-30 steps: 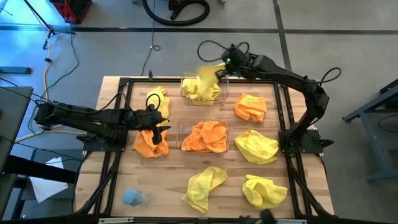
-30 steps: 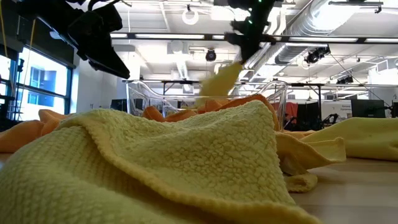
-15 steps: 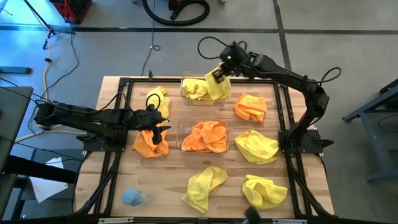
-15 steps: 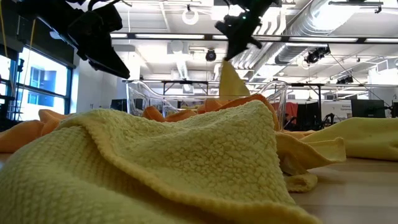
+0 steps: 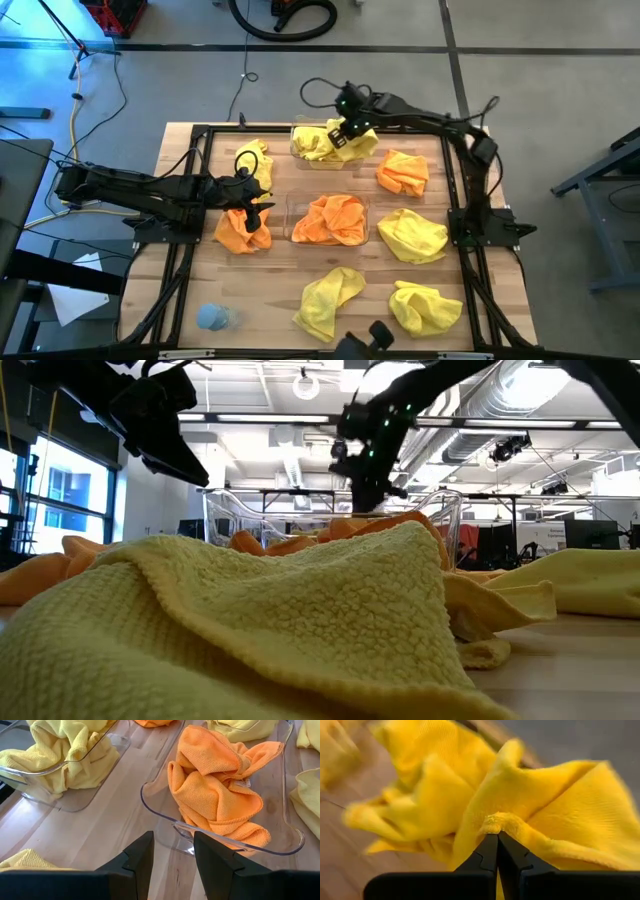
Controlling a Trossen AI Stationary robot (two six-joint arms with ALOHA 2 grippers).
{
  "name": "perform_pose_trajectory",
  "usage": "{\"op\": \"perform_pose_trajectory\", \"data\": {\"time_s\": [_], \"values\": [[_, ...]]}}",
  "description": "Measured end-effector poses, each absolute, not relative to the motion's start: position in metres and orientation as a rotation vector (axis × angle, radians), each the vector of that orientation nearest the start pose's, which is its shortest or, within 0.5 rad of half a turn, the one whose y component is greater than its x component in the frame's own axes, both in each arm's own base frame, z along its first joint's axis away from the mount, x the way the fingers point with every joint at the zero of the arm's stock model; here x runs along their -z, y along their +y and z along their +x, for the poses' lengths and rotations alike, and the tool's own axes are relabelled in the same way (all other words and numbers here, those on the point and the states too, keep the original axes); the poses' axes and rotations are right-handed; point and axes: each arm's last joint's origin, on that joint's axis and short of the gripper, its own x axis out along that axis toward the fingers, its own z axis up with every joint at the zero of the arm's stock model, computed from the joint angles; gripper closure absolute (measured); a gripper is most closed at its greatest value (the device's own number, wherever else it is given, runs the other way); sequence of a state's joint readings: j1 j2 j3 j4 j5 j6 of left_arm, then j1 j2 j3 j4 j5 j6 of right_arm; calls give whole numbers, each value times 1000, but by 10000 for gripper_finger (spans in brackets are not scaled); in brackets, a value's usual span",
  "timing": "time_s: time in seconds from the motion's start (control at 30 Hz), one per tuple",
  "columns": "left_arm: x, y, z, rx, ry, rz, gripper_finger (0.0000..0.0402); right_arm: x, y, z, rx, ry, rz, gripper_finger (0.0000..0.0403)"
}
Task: Sort microfiber towel by color & place in baskets
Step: Put the yellow microfiber towel into the top transparent bin
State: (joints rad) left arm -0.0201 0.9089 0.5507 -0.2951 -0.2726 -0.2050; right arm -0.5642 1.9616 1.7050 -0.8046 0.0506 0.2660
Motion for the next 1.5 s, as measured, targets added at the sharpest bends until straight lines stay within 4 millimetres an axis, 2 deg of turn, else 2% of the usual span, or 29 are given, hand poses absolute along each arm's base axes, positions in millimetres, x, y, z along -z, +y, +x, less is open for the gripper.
{"op": "perform_pose_trajectory", "data": {"time_s": [0.13,0.27,0.43,0.57,0.73,0.97,1.1,1.2,1.33,1.5], "values": [[-224,4,184,-307,621,-96,275,-232,-230,362,630,1070,437,403],[-224,4,184,-307,621,-96,275,-210,-238,363,638,1125,464,403],[-224,4,184,-306,621,-95,275,-199,-245,364,621,1124,494,403],[-224,4,184,-306,621,-95,275,-200,-244,367,626,1107,477,393],[-224,4,184,-306,622,-95,275,-208,-244,370,617,1101,462,351],[-224,4,184,-306,621,-95,275,-253,-242,372,607,1114,463,290],[-224,4,184,-306,621,-95,275,-275,-233,370,600,1168,410,278],[-224,4,184,-306,621,-95,275,-284,-227,367,656,1245,304,277],[-224,4,184,-306,621,-95,275,-275,-228,362,736,1320,240,276],[-224,4,184,-307,621,-97,275,-243,-234,361,726,1363,218,276]]}}
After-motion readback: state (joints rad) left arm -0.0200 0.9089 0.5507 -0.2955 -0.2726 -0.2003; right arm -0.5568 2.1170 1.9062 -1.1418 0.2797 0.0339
